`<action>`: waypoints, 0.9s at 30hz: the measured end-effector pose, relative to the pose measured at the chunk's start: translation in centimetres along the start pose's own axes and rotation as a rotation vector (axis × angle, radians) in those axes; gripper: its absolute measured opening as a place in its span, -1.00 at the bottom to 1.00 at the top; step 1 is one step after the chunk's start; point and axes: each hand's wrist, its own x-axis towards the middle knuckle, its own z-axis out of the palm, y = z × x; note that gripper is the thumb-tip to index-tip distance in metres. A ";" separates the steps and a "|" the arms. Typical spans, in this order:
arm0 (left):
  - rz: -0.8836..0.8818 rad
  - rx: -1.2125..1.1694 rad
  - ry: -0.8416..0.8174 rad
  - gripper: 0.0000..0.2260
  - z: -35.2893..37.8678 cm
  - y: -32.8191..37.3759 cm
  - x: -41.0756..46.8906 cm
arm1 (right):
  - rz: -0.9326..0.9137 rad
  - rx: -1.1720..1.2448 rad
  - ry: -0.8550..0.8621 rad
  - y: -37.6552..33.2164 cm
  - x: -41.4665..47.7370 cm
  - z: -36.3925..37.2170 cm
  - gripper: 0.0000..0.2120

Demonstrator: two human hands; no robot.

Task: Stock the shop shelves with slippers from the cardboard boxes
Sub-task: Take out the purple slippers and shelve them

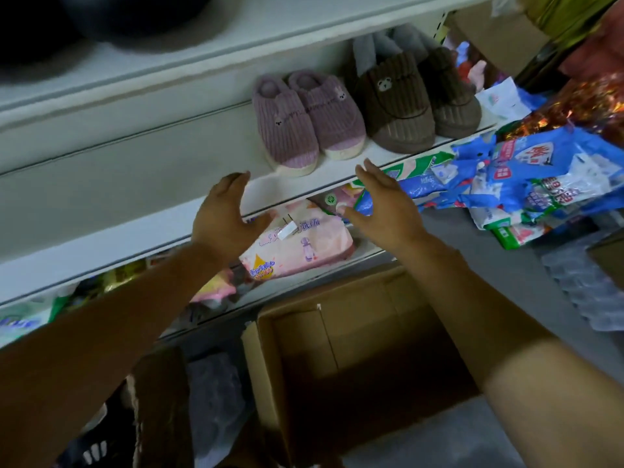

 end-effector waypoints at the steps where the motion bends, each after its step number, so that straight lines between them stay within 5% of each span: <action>1: 0.016 0.024 0.006 -0.31 -0.3 -0.2 -2.0 | -0.006 -0.010 -0.001 -0.4 -1.7 -0.2 -0.26; 8: 0.047 0.106 0.111 -0.37 -1.4 0.2 -16.5 | -0.119 -0.079 -0.108 -4.5 -14.8 -0.7 -0.24; 17: -0.207 0.215 0.115 -0.35 -2.0 -1.5 -35.2 | -0.207 -0.050 -0.488 -10.9 -25.5 3.6 -0.25; 27: -0.530 0.304 0.130 -0.34 -4.5 -8.1 -50.1 | -0.467 -0.080 -0.698 -16.8 -32.2 9.7 -0.26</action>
